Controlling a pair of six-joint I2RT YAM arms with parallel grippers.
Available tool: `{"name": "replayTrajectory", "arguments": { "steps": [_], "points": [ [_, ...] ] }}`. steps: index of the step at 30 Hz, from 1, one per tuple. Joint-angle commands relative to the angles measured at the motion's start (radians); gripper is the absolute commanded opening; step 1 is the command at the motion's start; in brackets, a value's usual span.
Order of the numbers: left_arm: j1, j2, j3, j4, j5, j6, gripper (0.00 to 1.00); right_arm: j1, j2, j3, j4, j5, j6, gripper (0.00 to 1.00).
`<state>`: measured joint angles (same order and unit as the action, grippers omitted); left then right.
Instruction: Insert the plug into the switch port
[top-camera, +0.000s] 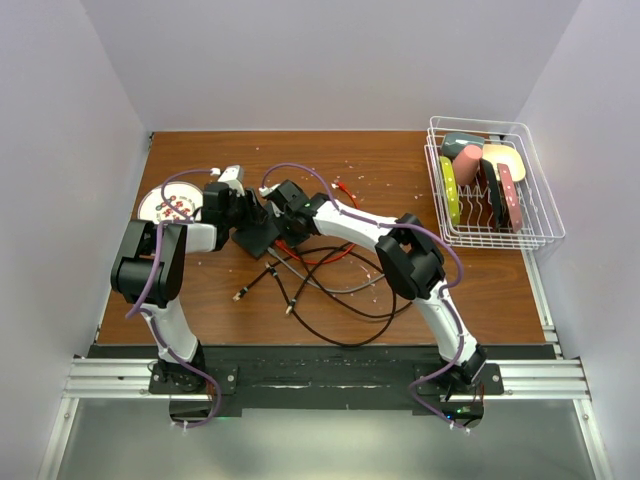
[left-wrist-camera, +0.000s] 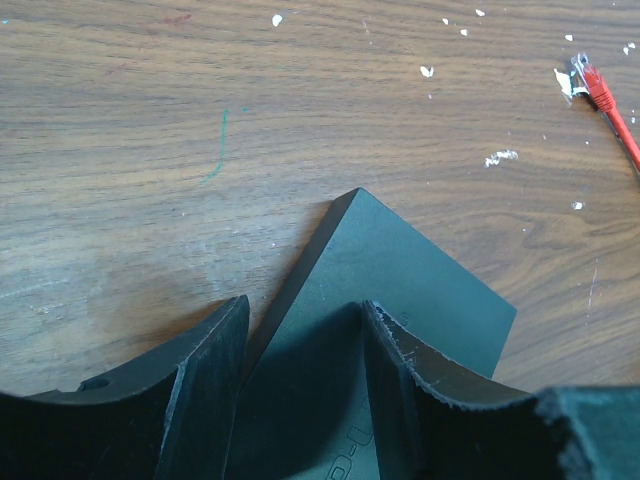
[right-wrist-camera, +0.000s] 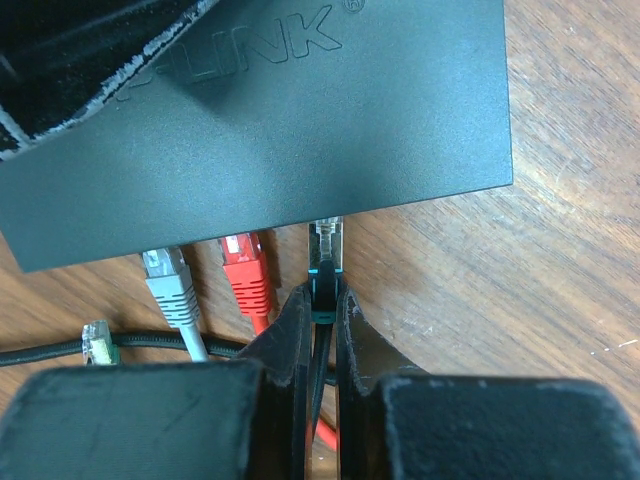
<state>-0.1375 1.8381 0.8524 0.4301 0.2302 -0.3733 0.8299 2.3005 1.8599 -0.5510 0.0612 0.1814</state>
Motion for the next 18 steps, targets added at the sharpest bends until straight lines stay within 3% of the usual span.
{"name": "replayTrajectory", "arguments": {
  "steps": [1, 18],
  "points": [
    [-0.010, 0.016, -0.013, 0.001, 0.055, 0.010, 0.53, -0.017, -0.049, 0.002, 0.072, 0.029, -0.013, 0.00],
    [-0.010, 0.018, -0.013, 0.013, 0.083, 0.017, 0.54, -0.017, 0.030, 0.139, 0.033, -0.058, -0.065, 0.00]
  ]
}}
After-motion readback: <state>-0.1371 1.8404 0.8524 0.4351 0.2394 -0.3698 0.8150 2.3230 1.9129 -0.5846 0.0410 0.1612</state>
